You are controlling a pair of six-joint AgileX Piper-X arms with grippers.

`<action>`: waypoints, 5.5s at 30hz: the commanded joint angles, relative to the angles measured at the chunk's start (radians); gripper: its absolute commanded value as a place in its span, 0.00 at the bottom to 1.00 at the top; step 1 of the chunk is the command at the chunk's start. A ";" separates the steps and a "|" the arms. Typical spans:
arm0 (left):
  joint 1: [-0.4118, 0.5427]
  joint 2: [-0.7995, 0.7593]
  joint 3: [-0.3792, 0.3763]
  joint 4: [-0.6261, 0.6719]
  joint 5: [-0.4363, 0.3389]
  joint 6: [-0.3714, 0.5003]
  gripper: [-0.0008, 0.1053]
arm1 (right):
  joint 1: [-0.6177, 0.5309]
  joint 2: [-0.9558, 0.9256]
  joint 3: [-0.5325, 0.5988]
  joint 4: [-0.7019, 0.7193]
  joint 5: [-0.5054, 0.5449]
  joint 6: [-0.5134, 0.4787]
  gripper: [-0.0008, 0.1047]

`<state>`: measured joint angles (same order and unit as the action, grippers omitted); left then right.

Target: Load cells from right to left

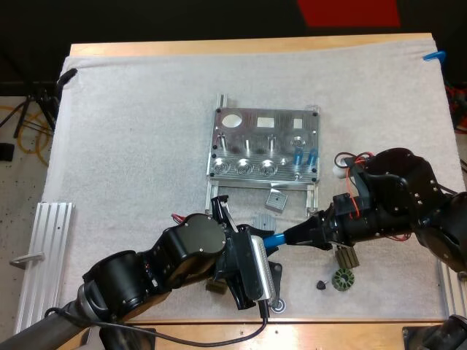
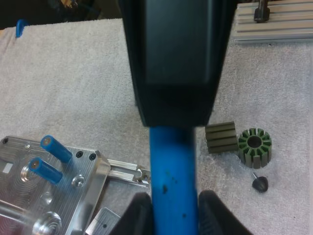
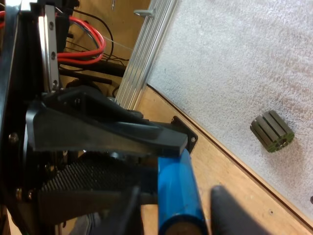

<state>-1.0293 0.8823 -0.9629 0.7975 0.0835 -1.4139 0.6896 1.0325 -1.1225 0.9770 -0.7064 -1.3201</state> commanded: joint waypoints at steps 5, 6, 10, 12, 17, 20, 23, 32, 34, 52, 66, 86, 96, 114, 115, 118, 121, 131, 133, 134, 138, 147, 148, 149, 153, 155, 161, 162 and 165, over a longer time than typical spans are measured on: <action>-0.003 -0.004 -0.003 -0.018 0.003 -0.001 0.11 | 0.003 0.000 -0.003 -0.009 -0.002 -0.001 0.08; -0.003 -0.004 -0.003 -0.018 0.003 -0.001 0.11 | 0.003 0.000 -0.003 -0.009 -0.002 -0.001 0.08; -0.003 -0.004 -0.003 -0.018 0.003 -0.001 0.11 | 0.003 0.000 -0.003 -0.009 -0.002 -0.009 0.08; -0.003 -0.004 -0.003 -0.018 0.003 -0.001 0.11 | 0.003 0.000 -0.003 -0.009 0.006 -0.025 0.08; -0.003 -0.004 -0.003 -0.018 0.007 -0.011 0.24 | 0.003 0.000 -0.003 -0.009 0.025 -0.053 0.08; -0.003 -0.004 -0.003 -0.018 0.025 -0.036 0.47 | 0.003 0.000 -0.003 -0.009 0.025 -0.063 0.08; -0.003 -0.004 -0.003 -0.018 0.025 -0.069 0.64 | 0.003 0.000 -0.003 -0.009 0.039 -0.097 0.08; -0.003 -0.004 -0.003 0.015 0.015 -0.091 0.65 | 0.003 0.000 -0.003 0.026 0.116 -0.253 0.08; -0.003 -0.004 -0.003 0.014 -0.004 -0.130 0.65 | 0.003 0.000 -0.003 0.062 0.158 -0.288 0.08; -0.003 -0.004 -0.003 0.103 -0.368 -0.747 0.65 | 0.003 0.000 -0.003 0.144 0.407 -0.503 0.08; -0.003 -0.004 -0.003 0.165 -0.396 -0.785 0.65 | 0.003 0.000 -0.006 0.144 0.471 -0.570 0.08; -0.003 -0.078 -0.003 0.170 -0.396 -0.780 0.65 | 0.003 0.321 -0.333 0.266 0.587 -0.749 0.08; -0.003 -0.114 -0.003 0.246 -0.432 -0.780 0.65 | 0.003 0.501 -0.510 0.329 0.653 -0.846 0.08; -0.003 -0.114 -0.003 0.251 -0.477 -0.766 0.65 | 0.003 0.750 -0.658 0.314 0.764 -0.990 0.08; -0.003 -0.114 -0.003 0.251 -0.477 -0.761 0.65 | 0.003 0.757 -0.658 0.311 0.771 -0.993 0.08; -0.003 -0.114 -0.003 0.251 -0.477 -0.757 0.65 | 0.003 0.781 -0.658 0.297 0.792 -0.996 0.08; -0.003 -0.114 -0.003 0.251 -0.477 -0.757 0.65 | 0.003 0.798 -0.658 0.282 0.793 -1.000 0.08; -0.003 -0.114 -0.003 0.251 -0.477 -0.757 0.65 | 0.003 0.855 -0.657 0.262 0.837 -1.013 0.08; -0.003 -0.114 -0.003 0.251 -0.477 -0.757 0.65 | 0.003 0.867 -0.657 0.262 0.837 -1.013 0.08; -0.003 -0.114 -0.003 0.251 -0.477 -0.757 0.65 | 0.003 0.874 -0.657 0.262 0.837 -1.013 0.08; -0.003 -0.114 -0.003 0.251 -0.477 -0.757 0.65 | 0.003 0.888 -0.654 0.262 0.844 -1.013 0.08; -0.003 -0.114 -0.003 0.251 -0.477 -0.757 0.65 | 0.003 0.924 -0.652 0.261 0.866 -1.013 0.08; -0.003 -0.114 -0.003 0.251 -0.477 -0.757 0.65 | 0.003 0.927 -0.652 0.261 0.867 -1.013 0.08; -0.003 -0.114 -0.003 0.251 -0.477 -0.757 0.65 | 0.003 0.934 -0.651 0.261 0.867 -1.013 0.08; -0.003 -0.114 -0.003 0.251 -0.477 -0.757 0.65 | 0.003 0.950 -0.648 0.263 0.867 -1.011 0.08; -0.003 -0.114 -0.003 0.251 -0.477 -0.757 0.65 | 0.003 0.954 -0.648 0.263 0.869 -1.011 0.08; -0.003 -0.114 -0.003 0.251 -0.477 -0.757 0.65 | 0.003 0.961 -0.648 0.263 0.911 -1.011 0.08; -0.003 -0.114 -0.003 0.251 -0.477 -0.757 0.65 | 0.003 0.961 -0.648 0.263 0.911 -1.011 0.08; -0.003 -0.114 -0.003 0.251 -0.477 -0.757 0.65 | 0.000 0.961 -0.648 0.263 0.911 -1.011 0.08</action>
<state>-1.0293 0.7730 -0.9629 1.0444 -0.3680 -2.1708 0.6906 1.9886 -1.7685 1.2341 0.1993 -2.3246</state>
